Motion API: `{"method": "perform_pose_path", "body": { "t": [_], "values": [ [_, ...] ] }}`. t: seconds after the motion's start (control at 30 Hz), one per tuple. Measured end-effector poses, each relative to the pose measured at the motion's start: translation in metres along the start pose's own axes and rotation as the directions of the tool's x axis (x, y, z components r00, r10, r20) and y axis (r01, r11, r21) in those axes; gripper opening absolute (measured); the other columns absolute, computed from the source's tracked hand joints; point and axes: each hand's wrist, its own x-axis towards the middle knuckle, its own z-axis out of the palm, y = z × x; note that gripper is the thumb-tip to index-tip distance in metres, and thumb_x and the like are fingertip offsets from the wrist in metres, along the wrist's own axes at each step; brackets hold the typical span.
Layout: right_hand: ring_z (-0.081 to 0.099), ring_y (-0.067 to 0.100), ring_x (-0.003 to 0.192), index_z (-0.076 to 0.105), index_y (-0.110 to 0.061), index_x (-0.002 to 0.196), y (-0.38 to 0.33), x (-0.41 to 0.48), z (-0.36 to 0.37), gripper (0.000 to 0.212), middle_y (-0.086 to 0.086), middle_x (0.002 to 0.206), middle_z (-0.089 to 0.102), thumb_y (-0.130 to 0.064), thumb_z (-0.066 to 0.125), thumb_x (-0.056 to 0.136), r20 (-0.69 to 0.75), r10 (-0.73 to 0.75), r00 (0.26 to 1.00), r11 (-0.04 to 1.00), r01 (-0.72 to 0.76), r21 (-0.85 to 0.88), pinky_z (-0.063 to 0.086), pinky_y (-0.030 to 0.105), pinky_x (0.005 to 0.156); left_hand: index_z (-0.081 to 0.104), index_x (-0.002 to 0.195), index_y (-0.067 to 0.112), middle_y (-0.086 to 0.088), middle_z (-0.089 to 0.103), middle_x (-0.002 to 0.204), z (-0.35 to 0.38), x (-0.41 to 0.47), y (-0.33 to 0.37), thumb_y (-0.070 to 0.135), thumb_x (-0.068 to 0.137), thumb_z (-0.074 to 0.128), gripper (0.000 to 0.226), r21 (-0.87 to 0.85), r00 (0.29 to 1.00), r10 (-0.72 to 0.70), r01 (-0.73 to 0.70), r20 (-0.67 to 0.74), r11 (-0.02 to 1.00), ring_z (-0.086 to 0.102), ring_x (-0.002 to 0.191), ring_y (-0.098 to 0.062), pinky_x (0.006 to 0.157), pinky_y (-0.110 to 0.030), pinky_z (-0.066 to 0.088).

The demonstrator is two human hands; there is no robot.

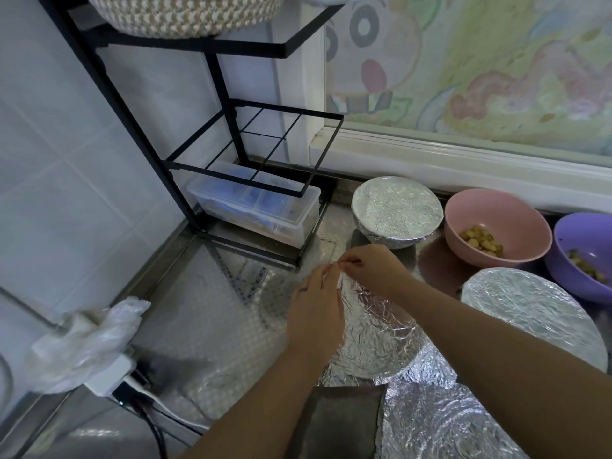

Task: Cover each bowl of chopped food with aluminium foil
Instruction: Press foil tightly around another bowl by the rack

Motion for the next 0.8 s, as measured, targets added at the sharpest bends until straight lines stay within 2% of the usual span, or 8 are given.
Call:
{"method": "perform_pose_path", "body": {
  "t": [0.13,0.2,0.3,0.4,0.47,0.53,0.67,0.8],
  "values": [
    [0.061,0.008,0.075,0.076,-0.022,0.112,-0.001,-0.008,-0.001,0.024,-0.01,0.088,0.069,-0.03,0.056,0.102,-0.015,-0.004,1.0,1.0,0.004,-0.028,0.047,0.029,0.071,0.035,0.152,0.024,0.006,0.04,0.151,-0.004,-0.001,0.002,0.024,0.103,0.043,0.049,-0.042,1.0,0.006,-0.005,0.019,0.999,0.053,0.124,-0.017,0.102,-0.031,0.045],
    [0.065,0.016,0.081,0.073,-0.022,0.115,0.001,-0.02,-0.005,0.024,-0.007,0.094,0.072,-0.03,0.053,0.102,-0.112,0.039,0.993,0.999,-0.041,-0.015,0.054,0.036,0.076,0.038,0.15,0.025,0.007,0.041,0.148,-0.008,-0.001,0.002,0.023,0.103,0.045,0.048,-0.102,1.0,-0.018,0.02,0.023,0.995,0.05,0.126,-0.015,0.104,-0.03,0.042],
    [0.068,0.027,0.088,0.069,-0.009,0.114,0.01,-0.038,-0.006,0.023,0.007,0.099,0.075,-0.021,0.055,0.1,-0.272,0.166,0.948,0.986,-0.161,0.04,0.057,0.044,0.082,0.049,0.143,0.021,0.003,0.047,0.143,-0.014,0.015,-0.003,0.019,0.102,0.047,0.041,-0.189,0.998,-0.063,0.067,0.028,0.98,0.052,0.124,-0.017,0.102,-0.036,0.045],
    [0.068,0.027,0.101,0.071,-0.013,0.125,0.018,-0.05,-0.004,0.029,0.006,0.115,0.075,-0.021,0.057,0.101,-0.253,0.275,0.927,0.961,-0.256,0.109,0.053,0.037,0.089,0.053,0.142,0.018,-0.001,0.054,0.142,-0.015,0.035,-0.005,0.02,0.105,0.043,0.039,-0.275,0.992,-0.074,0.099,0.099,0.956,0.054,0.126,-0.019,0.104,-0.033,0.044],
    [0.068,0.028,0.096,0.075,-0.012,0.117,0.021,-0.051,-0.003,0.025,0.008,0.106,0.076,-0.021,0.059,0.101,-0.228,0.3,0.926,0.951,-0.271,0.151,0.051,0.037,0.085,0.055,0.142,0.018,0.001,0.058,0.14,-0.016,0.042,-0.004,0.024,0.106,0.042,0.038,-0.315,0.98,-0.09,0.143,0.177,0.938,0.055,0.125,-0.015,0.098,-0.022,0.04],
    [0.068,0.026,0.091,0.077,-0.013,0.111,0.023,-0.05,-0.003,0.022,0.008,0.099,0.077,-0.021,0.059,0.1,-0.212,0.317,0.924,0.941,-0.279,0.192,0.049,0.036,0.082,0.058,0.139,0.02,0.001,0.062,0.136,-0.016,0.045,-0.005,0.025,0.106,0.043,0.037,-0.324,0.975,-0.086,0.15,0.203,0.934,0.057,0.121,-0.013,0.093,-0.017,0.038],
    [0.066,0.021,0.091,0.078,-0.019,0.111,0.027,-0.048,-0.001,0.022,0.002,0.097,0.077,-0.024,0.059,0.101,-0.19,0.333,0.924,0.932,-0.293,0.212,0.045,0.031,0.077,0.062,0.134,0.019,0.001,0.065,0.131,-0.016,0.042,-0.004,0.025,0.106,0.042,0.035,-0.326,0.975,-0.088,0.152,0.203,0.933,0.059,0.116,-0.013,0.091,-0.02,0.041],
    [0.066,0.019,0.091,0.078,-0.017,0.11,0.025,-0.049,-0.001,0.023,0.002,0.098,0.077,-0.024,0.058,0.101,-0.191,0.343,0.92,0.927,-0.298,0.229,0.043,0.028,0.075,0.064,0.13,0.02,0.002,0.068,0.122,-0.014,0.041,-0.004,0.026,0.107,0.041,0.034,-0.301,0.977,-0.104,0.157,0.186,0.941,0.06,0.106,-0.012,0.08,-0.018,0.038]
  ]
}}
